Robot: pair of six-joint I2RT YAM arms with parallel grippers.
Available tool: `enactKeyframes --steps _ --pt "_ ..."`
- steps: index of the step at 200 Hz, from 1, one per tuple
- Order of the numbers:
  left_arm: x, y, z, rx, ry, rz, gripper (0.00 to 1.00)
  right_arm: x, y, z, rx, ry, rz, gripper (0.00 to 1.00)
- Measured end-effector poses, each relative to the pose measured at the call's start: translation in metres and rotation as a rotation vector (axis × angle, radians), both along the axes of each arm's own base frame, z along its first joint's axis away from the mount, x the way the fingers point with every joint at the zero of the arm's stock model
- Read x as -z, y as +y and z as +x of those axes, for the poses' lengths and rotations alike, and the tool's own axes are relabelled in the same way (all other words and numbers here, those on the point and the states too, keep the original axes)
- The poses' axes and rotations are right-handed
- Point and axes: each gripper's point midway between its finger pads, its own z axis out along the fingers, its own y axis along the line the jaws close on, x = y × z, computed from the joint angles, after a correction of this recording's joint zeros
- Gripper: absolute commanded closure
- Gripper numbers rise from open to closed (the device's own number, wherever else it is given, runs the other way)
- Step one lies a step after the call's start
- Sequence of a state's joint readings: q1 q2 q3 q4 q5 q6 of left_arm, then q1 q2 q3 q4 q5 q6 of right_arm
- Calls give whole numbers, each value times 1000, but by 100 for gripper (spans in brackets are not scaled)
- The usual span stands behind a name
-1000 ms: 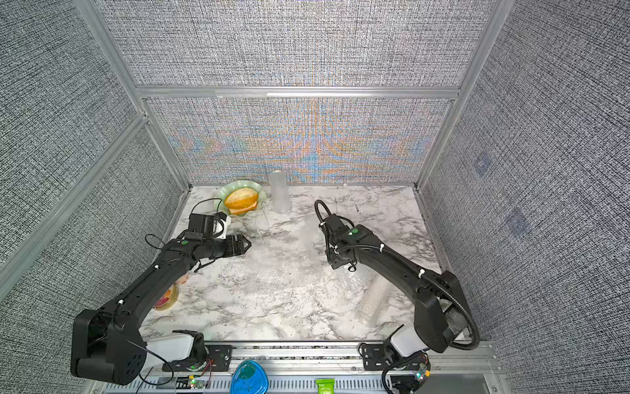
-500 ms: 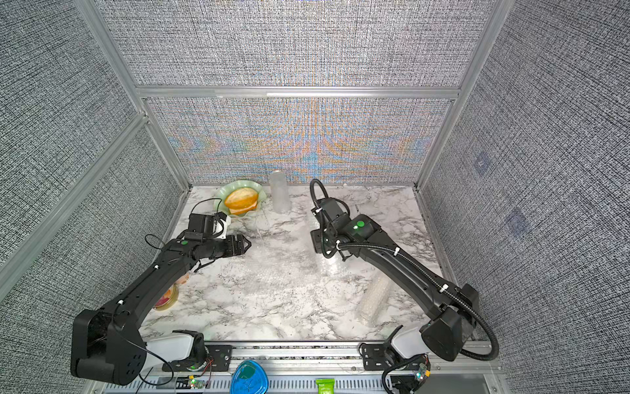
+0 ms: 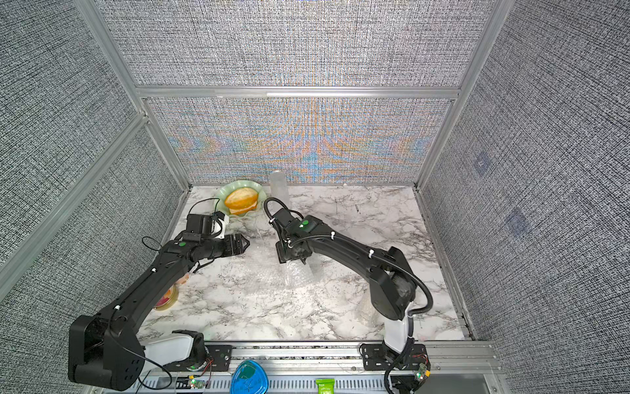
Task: Unwrap the vase from the bubble wrap
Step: Place the bubble wrap at the center of the board, then unwrap the bubble wrap.
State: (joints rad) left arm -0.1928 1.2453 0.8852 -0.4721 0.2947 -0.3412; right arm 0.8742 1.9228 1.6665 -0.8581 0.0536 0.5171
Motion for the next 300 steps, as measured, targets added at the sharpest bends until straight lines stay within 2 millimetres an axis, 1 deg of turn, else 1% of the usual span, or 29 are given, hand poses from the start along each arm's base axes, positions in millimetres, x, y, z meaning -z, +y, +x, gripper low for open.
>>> enactKeyframes --steps 23,37,62,83,93,112,129,159,171,178,191,209,216,225,241,281,300 --pt "1 0 0 0 2 0 12 24 7 8 3 40 -34 47" --pt "0 0 0 0 1 -1 12 38 9 11 5 63 -57 43" --pt "-1 0 0 1 -1 -2 12 56 11 14 7 94 -91 28" --pt "-1 -1 0 2 -1 -3 12 62 12 15 5 121 -99 15" --pt "0 -1 0 2 0 -3 12 60 13 17 4 123 -94 11" --pt "1 -1 0 2 4 -2 12 45 16 20 -1 116 -67 9" --pt "2 -1 0 2 9 -2 12 22 15 22 -1 95 -36 9" --pt "5 -1 0 2 15 0 12 -29 4 27 7 10 55 11" --pt "8 -1 0 2 25 2 12 -41 -5 27 16 -20 82 14" --pt "9 -1 0 3 31 1 12 -44 -11 27 18 -36 96 15" --pt "13 -3 0 9 42 -5 13 -43 -22 25 24 -59 116 18" --pt "19 -5 0 15 64 -16 15 -34 -34 20 24 -69 157 23" --pt "22 -7 0 18 74 -23 15 -30 -37 18 23 -72 175 27" --pt "25 -9 -1 24 85 -32 16 -25 -38 14 18 -74 201 29" --pt "26 -13 0 26 93 -57 17 -19 -40 8 7 -78 250 29" --pt "23 -28 -5 50 106 -87 19 -22 -36 4 -23 -124 391 29" --pt "20 -37 -8 54 111 -101 21 -22 -36 6 -29 -134 443 29"
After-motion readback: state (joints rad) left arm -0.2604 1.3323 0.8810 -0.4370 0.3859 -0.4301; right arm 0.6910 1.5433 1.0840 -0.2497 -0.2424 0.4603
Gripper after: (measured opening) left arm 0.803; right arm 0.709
